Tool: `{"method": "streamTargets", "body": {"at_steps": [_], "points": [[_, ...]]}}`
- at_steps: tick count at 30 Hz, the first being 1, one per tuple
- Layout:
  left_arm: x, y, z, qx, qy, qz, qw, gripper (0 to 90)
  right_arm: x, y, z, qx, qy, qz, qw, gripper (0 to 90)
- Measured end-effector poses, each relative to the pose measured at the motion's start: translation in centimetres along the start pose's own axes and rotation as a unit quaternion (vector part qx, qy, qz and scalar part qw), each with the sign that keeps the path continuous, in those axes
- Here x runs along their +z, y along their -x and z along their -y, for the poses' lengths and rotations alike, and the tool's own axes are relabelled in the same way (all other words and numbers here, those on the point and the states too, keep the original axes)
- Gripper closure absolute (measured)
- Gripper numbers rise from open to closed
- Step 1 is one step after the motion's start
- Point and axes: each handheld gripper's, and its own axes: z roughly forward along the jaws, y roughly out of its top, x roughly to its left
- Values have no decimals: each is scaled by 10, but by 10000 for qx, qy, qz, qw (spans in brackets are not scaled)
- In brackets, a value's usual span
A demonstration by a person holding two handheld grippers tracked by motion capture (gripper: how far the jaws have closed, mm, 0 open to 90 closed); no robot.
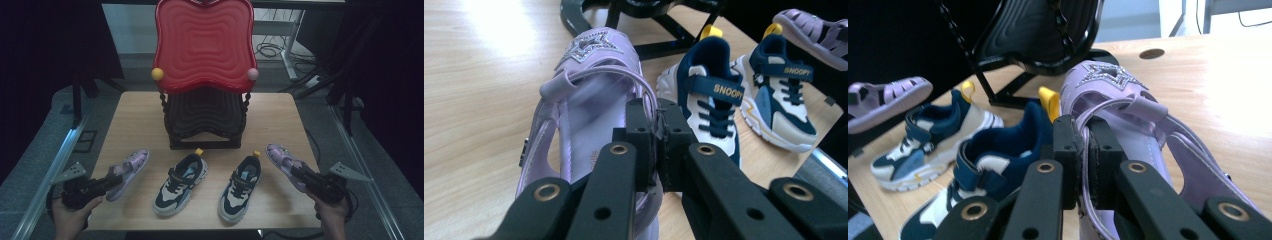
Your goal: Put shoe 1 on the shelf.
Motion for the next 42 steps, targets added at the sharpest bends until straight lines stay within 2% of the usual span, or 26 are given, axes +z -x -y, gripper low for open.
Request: {"method": "streamTargets", "body": {"at_steps": [3, 9, 16, 19, 23, 28, 42], "points": [[2, 2, -4, 8, 41, -7, 10000, 857, 5, -5, -5, -56, 42, -25, 10000, 842], [7, 10, -16, 111, 175, 53, 9998, 857, 15, -20, -15, -216, 99, -239, 9994, 841], [17, 17, -28, 234, 181, 148, 9995, 854, 26, -35, -22, -391, 163, -351, 9985, 841], [20, 19, -31, 250, 177, 153, 9994, 854, 31, -38, -24, -460, 141, -396, 9981, 841], [25, 24, -37, 320, 189, 164, 9992, 853, 45, -48, -29, -576, 33, -595, 9966, 840], [30, 29, -44, 399, 203, 200, 9988, 852, 55, -54, -30, -697, -27, -604, 9957, 841], [52, 44, -68, 660, 130, 250, 9974, 850, 80, -72, -38, -829, -154, -692, 9940, 841]]}}
